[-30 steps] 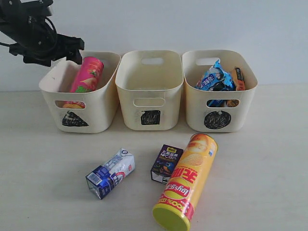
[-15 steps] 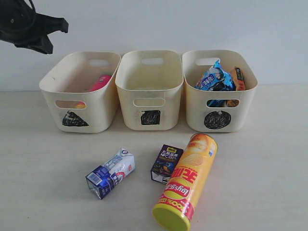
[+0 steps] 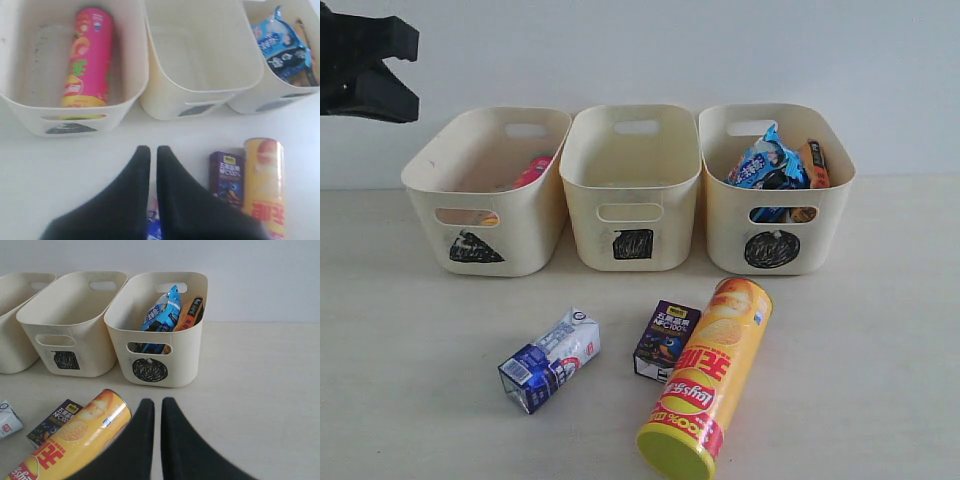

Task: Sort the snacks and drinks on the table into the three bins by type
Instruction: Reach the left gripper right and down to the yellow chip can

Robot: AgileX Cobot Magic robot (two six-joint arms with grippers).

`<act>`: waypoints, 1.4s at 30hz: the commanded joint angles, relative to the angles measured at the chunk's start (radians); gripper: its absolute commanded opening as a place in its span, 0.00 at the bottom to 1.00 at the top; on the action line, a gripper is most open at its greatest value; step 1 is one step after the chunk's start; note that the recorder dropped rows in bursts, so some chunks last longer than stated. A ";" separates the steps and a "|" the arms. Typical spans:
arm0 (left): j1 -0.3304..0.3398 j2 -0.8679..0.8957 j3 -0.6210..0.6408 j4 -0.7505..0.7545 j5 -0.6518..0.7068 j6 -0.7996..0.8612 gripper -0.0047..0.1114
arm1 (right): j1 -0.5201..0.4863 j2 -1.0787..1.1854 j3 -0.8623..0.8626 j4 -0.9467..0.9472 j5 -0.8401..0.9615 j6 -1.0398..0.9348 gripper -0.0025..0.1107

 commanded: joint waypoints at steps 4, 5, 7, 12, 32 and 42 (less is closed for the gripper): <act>-0.089 -0.114 0.121 -0.056 -0.003 0.026 0.08 | 0.001 -0.004 0.002 -0.006 -0.002 0.005 0.03; -0.102 -0.126 0.137 -0.063 -0.003 0.026 0.08 | 0.001 -0.004 0.002 -0.006 -0.002 0.005 0.03; -0.131 -0.139 0.159 -0.088 -0.002 0.026 0.08 | 0.001 -0.004 0.002 -0.006 -0.002 0.005 0.03; -0.209 -0.143 0.198 -0.130 0.030 0.057 0.08 | 0.001 -0.004 0.002 -0.006 -0.002 0.005 0.03; -0.577 0.083 0.192 -0.171 0.072 0.134 0.08 | 0.001 -0.004 0.002 -0.006 -0.004 0.004 0.03; -0.645 0.248 -0.013 -0.164 0.089 0.114 0.74 | 0.001 -0.004 0.002 -0.006 -0.004 0.004 0.03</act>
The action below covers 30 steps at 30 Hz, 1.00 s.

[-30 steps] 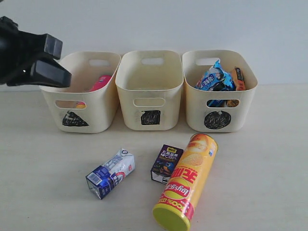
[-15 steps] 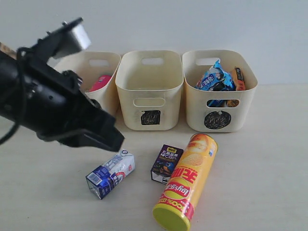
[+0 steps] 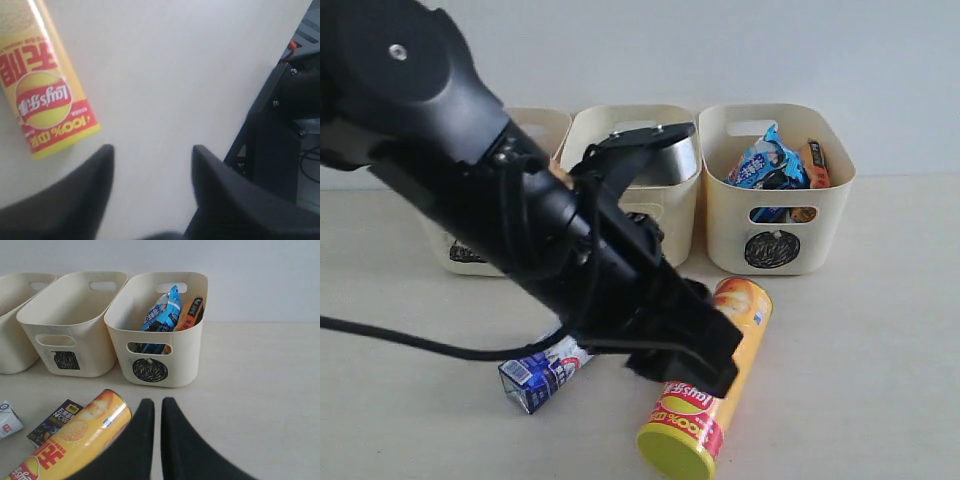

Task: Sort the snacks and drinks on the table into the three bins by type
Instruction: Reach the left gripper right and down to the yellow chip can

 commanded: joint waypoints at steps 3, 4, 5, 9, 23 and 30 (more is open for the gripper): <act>-0.011 0.114 -0.134 -0.009 0.019 -0.027 0.84 | 0.001 -0.004 0.002 -0.006 -0.006 0.002 0.03; -0.011 0.132 -0.152 -0.008 0.019 -0.048 0.83 | 0.001 -0.004 0.002 -0.006 -0.006 0.002 0.03; -0.011 0.147 -0.165 -0.001 0.019 -0.069 0.82 | 0.001 -0.004 0.002 -0.006 -0.006 0.002 0.03; -0.017 0.238 -0.263 0.209 0.079 -0.283 0.81 | 0.001 -0.004 0.002 -0.006 -0.008 0.002 0.03; -0.033 0.449 -0.421 0.393 0.105 -0.474 0.81 | 0.001 -0.004 0.002 -0.006 -0.010 0.002 0.03; -0.033 0.543 -0.421 0.383 0.090 -0.474 0.80 | 0.001 -0.004 0.002 -0.006 -0.010 0.002 0.03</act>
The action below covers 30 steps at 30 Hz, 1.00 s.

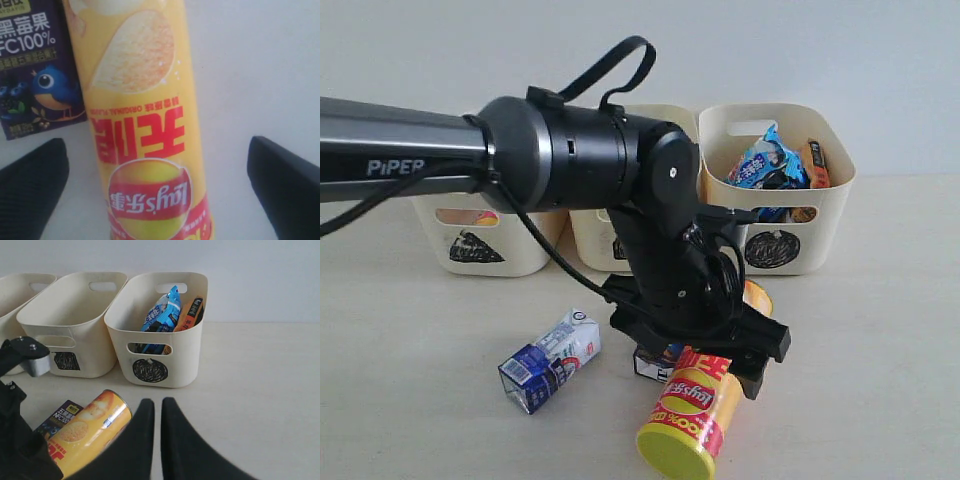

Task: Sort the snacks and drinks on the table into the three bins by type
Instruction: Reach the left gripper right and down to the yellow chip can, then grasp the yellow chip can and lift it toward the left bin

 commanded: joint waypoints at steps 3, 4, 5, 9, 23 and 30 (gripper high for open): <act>-0.006 0.043 -0.006 -0.033 0.007 -0.009 0.79 | 0.001 -0.004 0.002 -0.006 -0.010 0.000 0.03; -0.006 0.049 -0.006 -0.042 0.007 -0.009 0.78 | 0.001 -0.004 0.002 -0.006 -0.010 0.000 0.03; -0.006 0.054 -0.006 -0.047 0.007 -0.009 0.77 | 0.001 -0.004 0.002 -0.006 -0.010 0.000 0.03; -0.006 0.073 -0.006 -0.047 0.011 -0.009 0.69 | 0.001 -0.004 0.002 -0.006 -0.010 0.000 0.03; -0.006 0.024 -0.006 -0.042 0.105 0.006 0.08 | 0.001 -0.004 0.002 -0.006 -0.010 0.000 0.03; -0.004 -0.263 -0.006 0.028 0.109 0.022 0.08 | 0.001 -0.004 0.002 -0.006 -0.012 0.001 0.03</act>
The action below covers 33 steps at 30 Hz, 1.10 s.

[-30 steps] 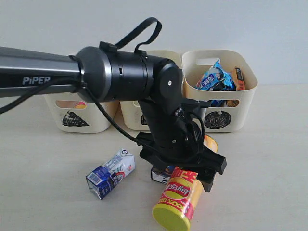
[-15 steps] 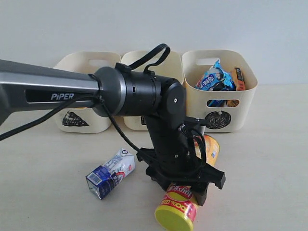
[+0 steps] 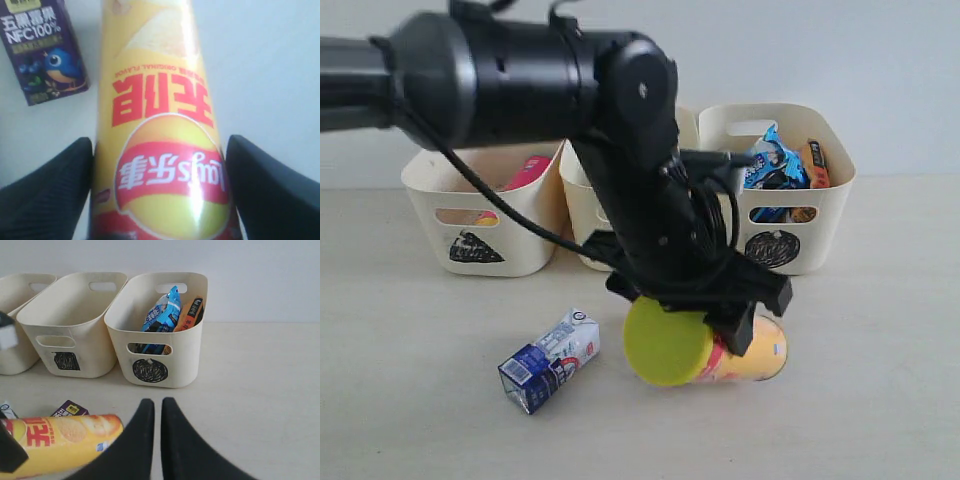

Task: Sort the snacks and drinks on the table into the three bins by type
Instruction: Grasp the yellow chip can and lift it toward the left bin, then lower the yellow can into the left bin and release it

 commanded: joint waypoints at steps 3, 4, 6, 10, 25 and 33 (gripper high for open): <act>-0.002 -0.195 0.001 0.042 0.009 0.006 0.08 | 0.001 -0.004 0.002 -0.004 -0.010 0.001 0.03; -0.002 -0.217 0.001 0.042 0.009 0.006 0.08 | 0.001 -0.004 0.002 -0.004 -0.010 0.001 0.03; -0.002 -0.232 0.001 0.063 0.009 0.006 0.08 | 0.001 -0.004 0.002 -0.004 -0.010 0.001 0.03; -0.002 -0.254 0.001 0.136 0.009 0.001 0.08 | 0.001 -0.004 0.002 -0.004 -0.010 0.001 0.03; 0.203 -0.410 0.001 0.587 -0.071 -0.235 0.08 | 0.001 -0.004 0.002 -0.004 -0.008 0.003 0.03; 0.397 -0.387 0.001 0.594 -0.189 -0.239 0.08 | 0.001 -0.004 0.002 -0.004 -0.008 0.003 0.03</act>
